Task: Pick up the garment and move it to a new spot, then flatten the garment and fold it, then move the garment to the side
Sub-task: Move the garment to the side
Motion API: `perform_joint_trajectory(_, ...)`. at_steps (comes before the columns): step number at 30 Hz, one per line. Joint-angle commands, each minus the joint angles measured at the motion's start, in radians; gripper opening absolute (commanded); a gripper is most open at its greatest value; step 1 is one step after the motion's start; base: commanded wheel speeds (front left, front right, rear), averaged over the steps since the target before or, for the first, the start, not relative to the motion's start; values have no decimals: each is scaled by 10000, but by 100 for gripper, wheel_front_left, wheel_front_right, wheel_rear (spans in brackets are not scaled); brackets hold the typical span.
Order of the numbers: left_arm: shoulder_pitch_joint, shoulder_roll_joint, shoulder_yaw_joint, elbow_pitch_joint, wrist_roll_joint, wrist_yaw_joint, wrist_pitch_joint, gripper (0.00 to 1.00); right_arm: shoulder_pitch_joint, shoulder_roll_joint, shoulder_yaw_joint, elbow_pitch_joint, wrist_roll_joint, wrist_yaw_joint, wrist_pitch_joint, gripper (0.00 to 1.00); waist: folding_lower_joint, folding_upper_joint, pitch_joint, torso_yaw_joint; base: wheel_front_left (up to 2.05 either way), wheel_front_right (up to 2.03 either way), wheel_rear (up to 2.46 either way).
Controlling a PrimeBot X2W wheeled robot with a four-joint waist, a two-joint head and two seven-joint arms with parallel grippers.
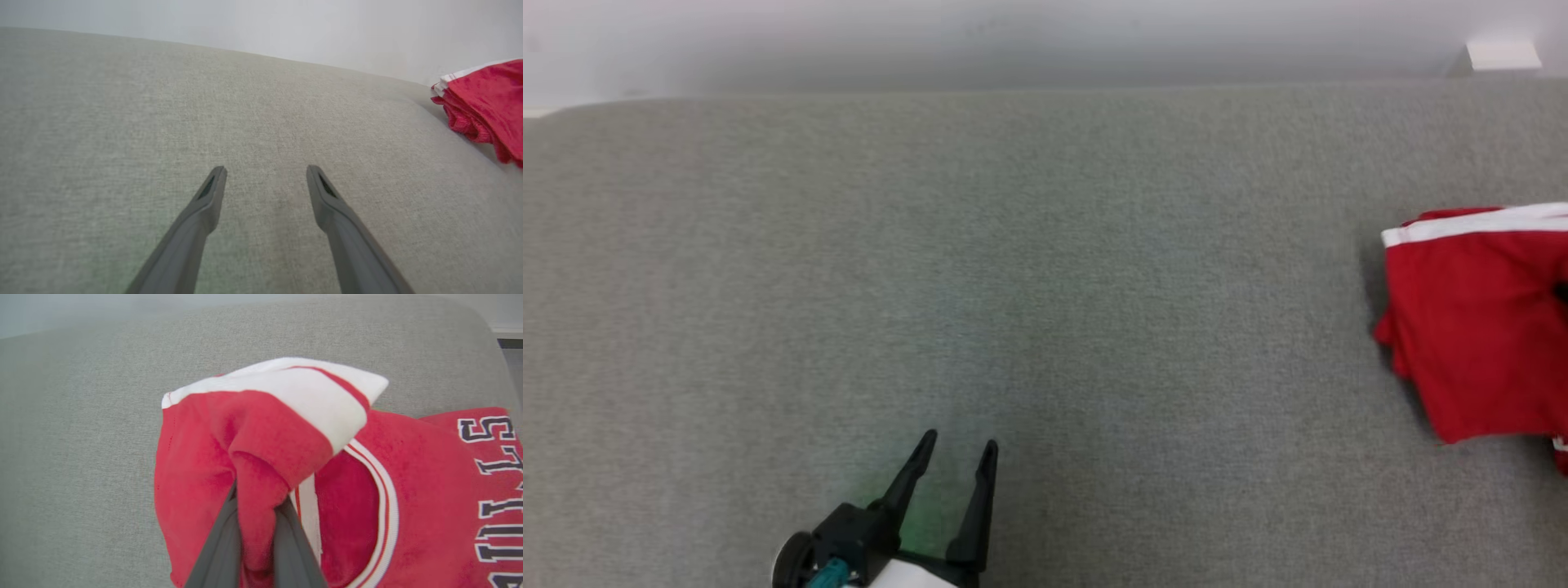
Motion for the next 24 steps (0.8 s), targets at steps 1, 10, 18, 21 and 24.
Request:
perform_joint_trajectory(1,-188,46,28,19,104,-1,0,100,-301,-183,-109,-54,-216,-22,88,0,-1,0,332,-275,0,0,0)
perform_joint_trajectory(10,-325,45,64,118,177,-34,0,100,-520,-1213,-437,858,-2327,-23,699,0,-1,0,540,-163,0,0,0)
perform_joint_trajectory(18,-244,43,76,177,33,68,0,100,-628,-845,-1236,2440,-5542,-25,-2088,100,-1,0,400,-7,0,0,0)
perform_joint_trajectory(21,-76,43,107,250,-66,87,0,100,-399,-540,-1387,2652,-5947,-25,-2669,100,-1,0,143,-26,0,0,0)
perform_joint_trajectory(24,55,43,143,238,-154,171,0,100,-135,-296,-1578,2449,-6159,-25,-3476,100,-1,0,-198,-62,0,0,0)
